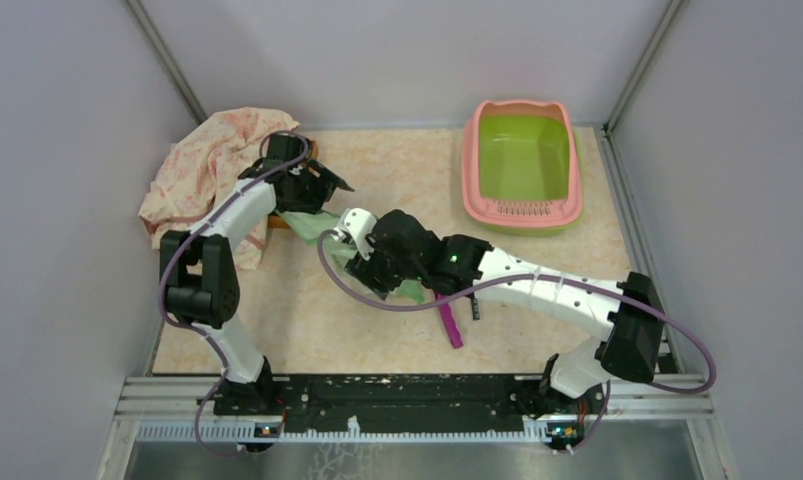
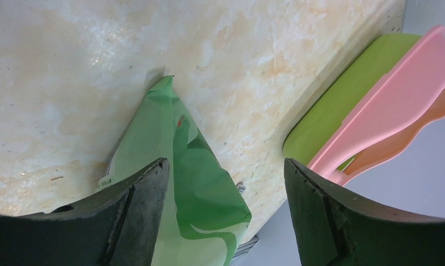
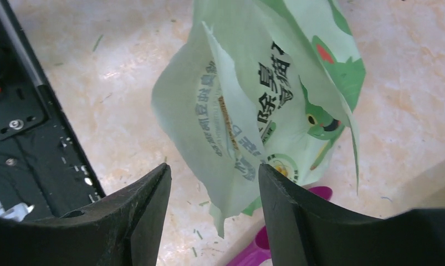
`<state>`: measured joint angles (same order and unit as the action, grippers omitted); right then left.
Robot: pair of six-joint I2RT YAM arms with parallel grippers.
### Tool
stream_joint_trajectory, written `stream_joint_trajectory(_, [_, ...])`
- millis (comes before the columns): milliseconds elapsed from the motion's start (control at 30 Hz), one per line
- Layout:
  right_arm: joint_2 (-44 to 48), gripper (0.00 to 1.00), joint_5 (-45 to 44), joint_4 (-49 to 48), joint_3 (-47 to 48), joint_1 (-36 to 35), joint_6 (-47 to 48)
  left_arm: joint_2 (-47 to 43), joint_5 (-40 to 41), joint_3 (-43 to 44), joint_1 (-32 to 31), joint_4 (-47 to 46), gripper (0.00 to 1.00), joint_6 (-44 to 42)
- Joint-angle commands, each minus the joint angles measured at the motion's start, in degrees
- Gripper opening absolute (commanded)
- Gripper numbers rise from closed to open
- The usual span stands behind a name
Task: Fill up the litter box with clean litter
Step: Open the cat litter bag at the center of the board.
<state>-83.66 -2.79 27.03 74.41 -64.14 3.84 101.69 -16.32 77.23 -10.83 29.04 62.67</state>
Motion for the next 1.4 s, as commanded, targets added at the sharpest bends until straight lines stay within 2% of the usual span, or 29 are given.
stream_joint_trajectory(0, [0.41,0.60,-6.80,-2.55,3.18,-0.55,2.94,-3.01,-1.23,0.32,0.02,0.79,0.81,-0.62])
stream_joint_trajectory(267, [0.69,0.60,-7.59,-5.73,4.68,-0.57,3.63,-3.59,-1.20,0.92,0.04,1.26,0.81,-1.23])
stream_joint_trajectory(867, [-7.39,0.59,-5.11,-5.85,6.69,-0.60,4.63,-3.85,-1.17,3.65,0.20,2.67,0.81,-2.46])
stream_joint_trajectory(1067, [-13.27,0.44,-9.74,-6.99,9.84,1.09,4.45,-3.69,-1.24,5.53,0.37,3.65,0.81,-3.44])
stream_joint_trajectory(1167, [-16.24,0.22,-9.97,-5.45,13.23,2.64,4.10,-3.69,-1.39,7.01,0.90,4.53,0.81,-4.47])
stream_joint_trajectory(1200, [-16.70,0.09,-10.82,-5.01,13.98,3.05,3.97,-3.65,-1.48,7.43,1.16,4.92,0.81,-4.92])
stream_joint_trajectory(1233, [-16.68,0.00,-11.79,-5.19,14.42,3.15,3.91,-3.60,-1.71,7.89,1.61,5.22,0.82,-5.61])
stream_joint_trajectory(1367, [-14.01,0.00,-20.30,-8.12,14.31,3.21,4.65,-4.03,-3.23,8.66,4.23,5.96,0.85,-8.08])
